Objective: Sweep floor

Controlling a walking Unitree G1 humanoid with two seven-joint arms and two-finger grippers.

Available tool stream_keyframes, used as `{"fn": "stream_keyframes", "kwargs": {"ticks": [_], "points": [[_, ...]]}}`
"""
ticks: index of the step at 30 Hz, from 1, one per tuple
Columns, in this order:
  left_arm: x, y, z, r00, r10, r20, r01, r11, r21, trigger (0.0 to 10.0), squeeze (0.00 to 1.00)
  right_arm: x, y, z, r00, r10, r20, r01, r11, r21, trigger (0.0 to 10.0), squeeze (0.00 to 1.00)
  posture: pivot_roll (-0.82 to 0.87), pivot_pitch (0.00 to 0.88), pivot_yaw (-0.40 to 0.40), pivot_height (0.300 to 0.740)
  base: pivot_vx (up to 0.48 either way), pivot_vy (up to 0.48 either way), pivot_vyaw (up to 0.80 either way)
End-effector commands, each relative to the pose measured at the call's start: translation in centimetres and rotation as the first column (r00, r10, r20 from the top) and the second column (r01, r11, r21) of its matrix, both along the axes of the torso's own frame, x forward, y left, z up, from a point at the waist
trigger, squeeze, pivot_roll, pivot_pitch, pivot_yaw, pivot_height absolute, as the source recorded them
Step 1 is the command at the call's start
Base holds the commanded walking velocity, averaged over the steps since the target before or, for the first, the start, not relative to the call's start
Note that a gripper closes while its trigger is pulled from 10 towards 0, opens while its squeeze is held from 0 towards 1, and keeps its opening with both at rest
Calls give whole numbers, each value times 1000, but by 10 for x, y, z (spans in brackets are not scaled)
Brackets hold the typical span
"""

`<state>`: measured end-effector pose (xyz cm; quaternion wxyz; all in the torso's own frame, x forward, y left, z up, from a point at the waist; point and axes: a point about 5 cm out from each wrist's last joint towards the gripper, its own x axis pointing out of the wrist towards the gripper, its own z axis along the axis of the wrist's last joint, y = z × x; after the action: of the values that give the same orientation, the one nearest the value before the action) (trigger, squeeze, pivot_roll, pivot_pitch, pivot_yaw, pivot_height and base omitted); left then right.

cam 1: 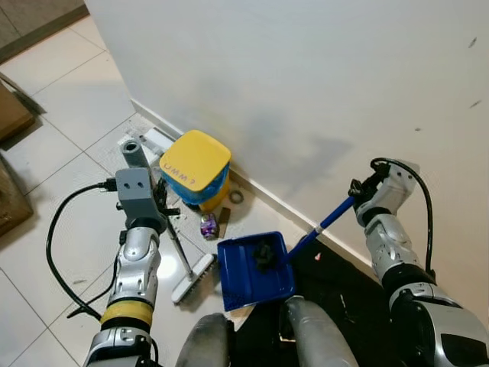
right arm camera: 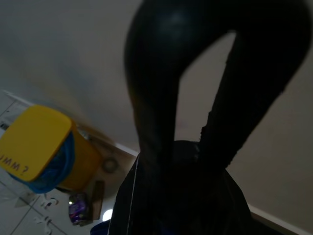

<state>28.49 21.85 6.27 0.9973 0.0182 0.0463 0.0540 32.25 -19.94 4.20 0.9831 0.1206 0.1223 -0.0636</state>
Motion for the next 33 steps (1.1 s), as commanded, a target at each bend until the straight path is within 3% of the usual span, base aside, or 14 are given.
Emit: {"fn": "stream_keyframes", "kwargs": {"ticks": [1,7,11,13,14,16,21,24,29,30,33], "points": [[-3,0,4,999,-2,36,2,1000,9,10000,0,1,-10,5,999,-42,15,42,999,-34,10000,0,67,159,-36,740,0,0,0],[-6,4,4,999,5,36,-6,1000,20,10000,0,-2,-29,8,985,-170,-1,169,982,-89,10000,0,67,155,-33,740,0,0,0],[-6,9,6,999,21,42,-23,999,43,10000,0,-8,-45,8,954,-300,2,298,946,-123,10000,0,67,154,-33,740,0,0,0],[-6,9,6,999,21,42,-23,999,43,10000,0,-8,-45,8,954,-300,2,298,946,-123,10000,0,67,154,-33,740,0,0,0],[-3,13,10,998,25,61,-29,998,64,10000,0,-9,-48,8,925,-380,6,379,921,-85,10000,0,67,178,-21,740,0,0,0],[-1,14,12,997,22,68,-26,997,68,10000,0,-9,-48,7,917,-398,2,397,916,-60,10000,0,67,178,-21,740,0,0,0],[11,23,25,994,17,104,-25,997,76,10000,0,0,-28,8,913,-407,-26,406,904,133,10000,0,60,222,-10,740,0,0,0],[16,28,33,990,39,134,-49,996,72,10000,0,5,-20,11,917,-399,-24,396,900,183,10000,0,57,249,-9,740,0,0,0],[22,33,42,985,52,167,-66,995,75,10000,0,11,-12,18,914,-405,-6,399,897,189,10000,0,57,262,-12,740,0,0,0],[27,36,49,980,64,189,-81,993,83,10000,0,16,-10,25,916,-400,31,392,909,142,10000,0,62,304,-21,740,0,0,0],[32,40,56,975,75,210,-96,991,93,10000,0,22,-6,35,915,-396,70,386,914,122,10000,0,62,322,-28,740,0,0,0]]}}
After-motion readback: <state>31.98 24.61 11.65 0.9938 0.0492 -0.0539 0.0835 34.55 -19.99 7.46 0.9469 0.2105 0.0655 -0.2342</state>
